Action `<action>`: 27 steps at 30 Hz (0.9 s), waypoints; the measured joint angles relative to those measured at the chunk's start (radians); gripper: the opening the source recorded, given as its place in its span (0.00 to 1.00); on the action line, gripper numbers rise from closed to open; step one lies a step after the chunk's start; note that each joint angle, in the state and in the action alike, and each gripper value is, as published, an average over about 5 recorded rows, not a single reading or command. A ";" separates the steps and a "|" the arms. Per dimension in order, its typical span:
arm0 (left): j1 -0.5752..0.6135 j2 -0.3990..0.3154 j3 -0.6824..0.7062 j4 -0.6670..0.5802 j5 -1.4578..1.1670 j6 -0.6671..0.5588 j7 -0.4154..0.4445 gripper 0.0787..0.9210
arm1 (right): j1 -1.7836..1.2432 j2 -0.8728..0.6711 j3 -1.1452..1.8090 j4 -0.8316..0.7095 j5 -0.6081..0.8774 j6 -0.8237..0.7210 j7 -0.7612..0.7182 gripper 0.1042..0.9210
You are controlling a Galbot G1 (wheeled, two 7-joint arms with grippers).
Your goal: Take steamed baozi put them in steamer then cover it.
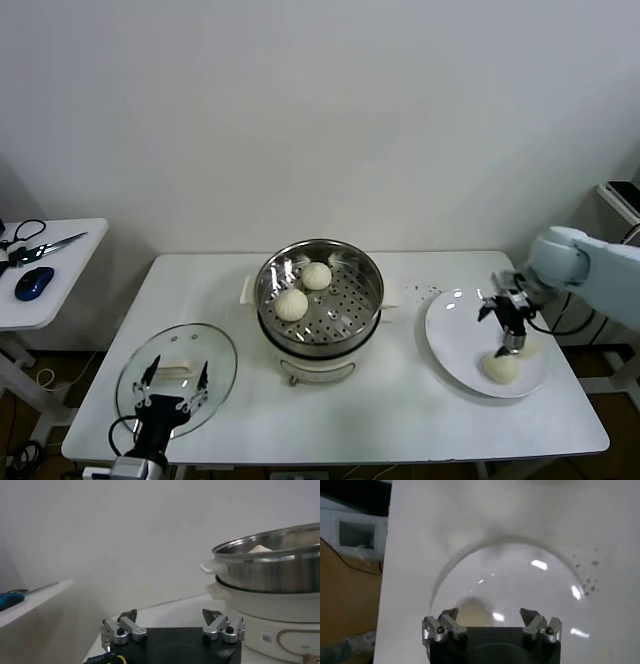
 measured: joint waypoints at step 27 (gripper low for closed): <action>0.013 -0.016 0.001 0.019 0.037 -0.008 -0.003 0.88 | -0.295 0.058 0.273 -0.160 -0.144 0.044 -0.004 0.87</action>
